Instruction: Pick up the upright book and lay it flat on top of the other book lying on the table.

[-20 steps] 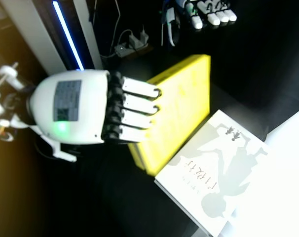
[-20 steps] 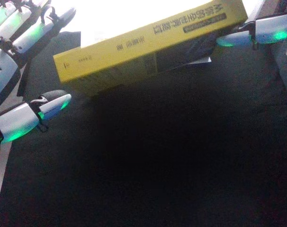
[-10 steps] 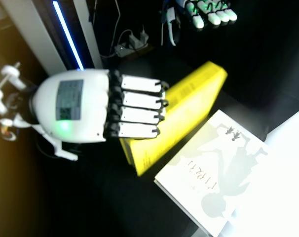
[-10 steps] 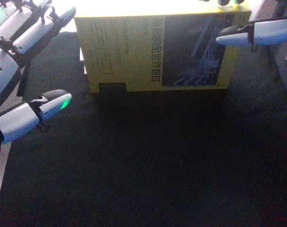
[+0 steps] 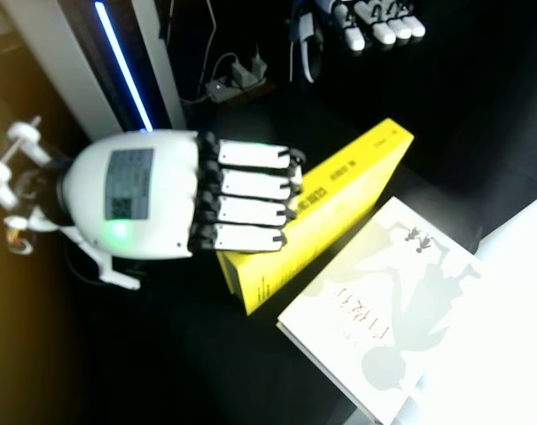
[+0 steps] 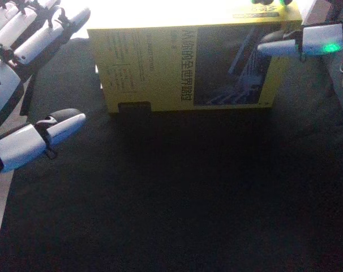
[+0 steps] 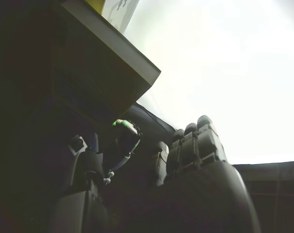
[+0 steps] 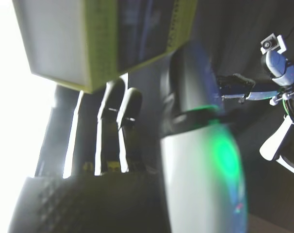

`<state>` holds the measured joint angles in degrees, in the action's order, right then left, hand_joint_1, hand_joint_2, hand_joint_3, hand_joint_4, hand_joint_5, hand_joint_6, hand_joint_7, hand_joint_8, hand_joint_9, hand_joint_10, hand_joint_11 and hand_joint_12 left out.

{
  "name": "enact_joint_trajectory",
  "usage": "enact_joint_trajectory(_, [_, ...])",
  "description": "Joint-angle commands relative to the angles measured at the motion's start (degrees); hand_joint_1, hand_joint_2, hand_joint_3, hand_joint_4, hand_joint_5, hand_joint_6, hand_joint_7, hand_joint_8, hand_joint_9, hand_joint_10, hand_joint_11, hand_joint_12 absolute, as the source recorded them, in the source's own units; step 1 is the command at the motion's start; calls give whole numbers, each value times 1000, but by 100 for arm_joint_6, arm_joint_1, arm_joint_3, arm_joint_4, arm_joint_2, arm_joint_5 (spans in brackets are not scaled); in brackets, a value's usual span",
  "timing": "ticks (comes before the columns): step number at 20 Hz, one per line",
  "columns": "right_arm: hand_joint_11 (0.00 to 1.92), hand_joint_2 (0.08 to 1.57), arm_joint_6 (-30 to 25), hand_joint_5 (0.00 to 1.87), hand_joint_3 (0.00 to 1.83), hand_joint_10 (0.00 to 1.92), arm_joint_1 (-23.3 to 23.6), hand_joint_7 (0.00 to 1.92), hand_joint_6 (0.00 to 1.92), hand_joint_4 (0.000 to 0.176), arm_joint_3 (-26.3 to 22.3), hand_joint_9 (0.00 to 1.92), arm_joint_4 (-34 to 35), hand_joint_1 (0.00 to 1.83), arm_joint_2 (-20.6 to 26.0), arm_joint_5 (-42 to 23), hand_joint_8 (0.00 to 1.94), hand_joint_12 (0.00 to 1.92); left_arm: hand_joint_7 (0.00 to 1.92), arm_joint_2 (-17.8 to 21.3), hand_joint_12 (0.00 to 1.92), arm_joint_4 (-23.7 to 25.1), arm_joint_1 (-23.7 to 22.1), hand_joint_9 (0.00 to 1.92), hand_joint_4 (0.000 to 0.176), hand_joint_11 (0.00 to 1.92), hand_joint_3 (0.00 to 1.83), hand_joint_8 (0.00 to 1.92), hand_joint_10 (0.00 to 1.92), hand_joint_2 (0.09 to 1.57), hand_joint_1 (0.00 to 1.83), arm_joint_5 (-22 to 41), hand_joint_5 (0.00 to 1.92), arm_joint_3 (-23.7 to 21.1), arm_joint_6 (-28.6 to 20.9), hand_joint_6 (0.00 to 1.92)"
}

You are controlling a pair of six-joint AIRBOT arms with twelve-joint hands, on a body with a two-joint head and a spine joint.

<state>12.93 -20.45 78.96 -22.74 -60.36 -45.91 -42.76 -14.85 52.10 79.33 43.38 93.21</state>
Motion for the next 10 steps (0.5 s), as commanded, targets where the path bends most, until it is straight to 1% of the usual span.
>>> enact_joint_trajectory(1, [434, 884, -18, 147, 970, 1596, 25, 355, 1089, 0, 20, 387, 250, 1151, 41, -563, 1300, 1921, 0, 12, 0, 71, -32, 0, 137, 0, 2, 0, 0, 1236, 450, 725, 0, -27, -6, 0])
enact_joint_trajectory(2, [175, 892, -18, 29, 882, 1491, 18, 196, 1077, 0, 20, 146, 249, 1035, 41, -540, 1143, 1921, 0, 14, 0, 71, -31, 0, 134, 0, 0, 0, 0, 1233, 440, 725, 0, -28, -6, 0])
enact_joint_trajectory(3, [34, 941, -17, 5, 736, 1439, 14, 100, 923, 0, 24, 28, 249, 961, 40, -503, 1036, 1921, 0, 14, 0, 71, -30, 0, 143, 0, 0, 0, 0, 1231, 423, 726, 0, -28, -6, 0])
enact_joint_trajectory(4, [6, 964, -17, 0, 622, 1317, 12, 56, 793, 0, 31, 5, 249, 931, 36, -482, 939, 1921, 0, 14, 0, 71, -29, 0, 139, 0, 0, 0, 0, 1230, 437, 726, 0, -29, -6, 0])
enact_joint_trajectory(5, [0, 1013, -17, 0, 472, 1037, 12, 10, 486, 0, 44, 0, 240, 835, 28, -440, 678, 1921, 0, 14, 0, 71, -29, 0, 143, 0, 0, 0, 0, 1228, 439, 726, 0, -29, -6, 0])
enact_joint_trajectory(6, [0, 1054, -17, 0, 329, 828, 14, 1, 279, 0, 67, 0, 238, 795, 12, -405, 539, 1921, 0, 12, 0, 71, -28, 0, 144, 0, 0, 0, 0, 1227, 431, 726, 0, -28, -6, 0])
enact_joint_trajectory(7, [0, 1085, -17, 0, 230, 693, 15, 13, 211, 0, 96, 0, 240, 768, -18, -350, 473, 1921, 0, 10, 0, 71, -28, 0, 146, 0, 0, 0, 0, 1226, 439, 726, 0, -28, -6, 0])
enact_joint_trajectory(8, [0, 1100, -17, 0, 158, 644, 15, 10, 151, 0, 154, 0, 240, 771, -91, -307, 444, 1921, 0, 10, 0, 69, -27, 0, 149, 0, 0, 0, 0, 1219, 439, 727, 0, -28, -6, 0])
enact_joint_trajectory(9, [0, 1098, -18, 0, 117, 552, 15, 0, 72, 0, 224, 0, 240, 766, -204, -218, 302, 1921, 0, 10, 0, 66, -27, 0, 167, 0, 0, 0, 0, 1227, 454, 725, 0, -25, -6, 0])
enact_joint_trajectory(10, [0, 1098, -18, 0, 117, 552, 15, 0, 72, 0, 233, 0, 240, 766, -217, -207, 302, 1921, 0, 10, 0, 66, -27, 0, 167, 0, 0, 0, 0, 1227, 454, 725, 0, -25, -6, 0])
